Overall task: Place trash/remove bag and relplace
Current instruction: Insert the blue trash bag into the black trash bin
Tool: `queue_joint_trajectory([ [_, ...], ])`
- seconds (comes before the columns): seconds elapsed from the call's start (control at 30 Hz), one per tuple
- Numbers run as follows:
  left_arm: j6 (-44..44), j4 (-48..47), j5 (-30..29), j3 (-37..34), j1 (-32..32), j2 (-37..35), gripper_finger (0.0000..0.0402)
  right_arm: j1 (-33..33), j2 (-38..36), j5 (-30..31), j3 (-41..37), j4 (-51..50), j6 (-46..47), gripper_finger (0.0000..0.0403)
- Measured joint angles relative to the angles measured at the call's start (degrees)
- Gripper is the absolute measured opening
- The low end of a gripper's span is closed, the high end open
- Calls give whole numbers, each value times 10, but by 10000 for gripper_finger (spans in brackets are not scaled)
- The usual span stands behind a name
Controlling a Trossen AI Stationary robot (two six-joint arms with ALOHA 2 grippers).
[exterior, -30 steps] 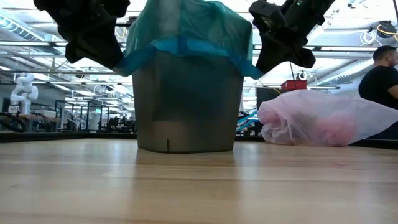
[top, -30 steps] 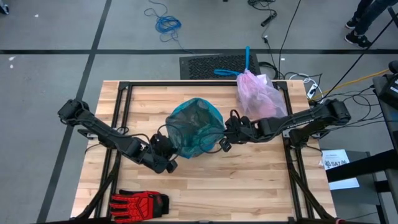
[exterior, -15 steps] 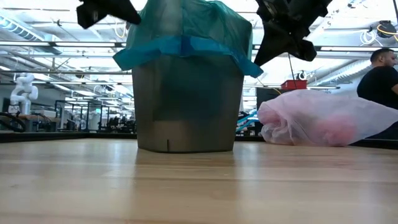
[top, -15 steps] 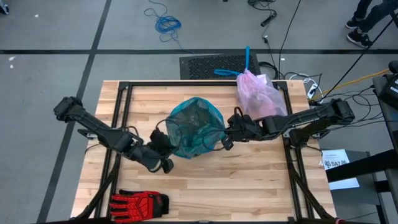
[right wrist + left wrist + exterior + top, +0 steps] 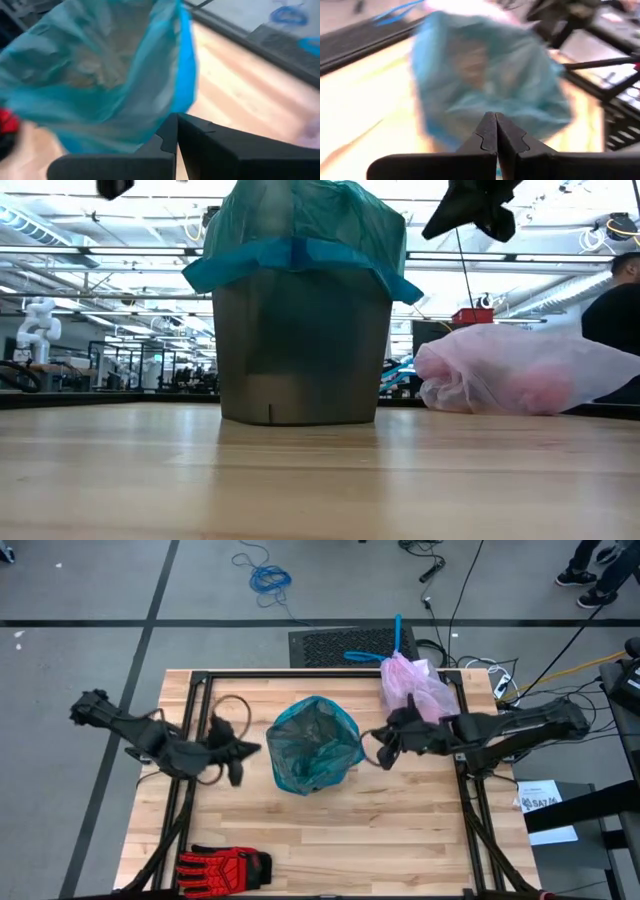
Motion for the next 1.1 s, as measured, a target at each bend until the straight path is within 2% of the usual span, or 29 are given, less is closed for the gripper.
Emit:
queue_joint_trajectory([
  [0.13,-108,-118,5,-25,19,-32,0,-41,-5,-1,0,1,-38,0],
  [0.2,-132,-123,7,-46,25,-38,0,-60,-2,-9,0,10,-49,0],
  [0.3,-135,-81,11,-73,37,-40,0,-79,0,-19,0,16,-60,0],
  [0.47,-102,-2,41,-100,71,-29,0,-100,1,-22,0,24,-71,0],
  [0.7,-51,32,80,-116,152,-10,0,-119,5,-25,0,25,-84,0],
  [0.8,-4,61,102,-116,201,0,0,-120,19,-47,0,30,-82,0],
  [0.97,61,98,177,-116,279,34,0,-112,55,-113,0,79,-81,0],
  [1.1,96,124,211,-116,321,70,0,-87,71,-120,0,120,-67,0],
])
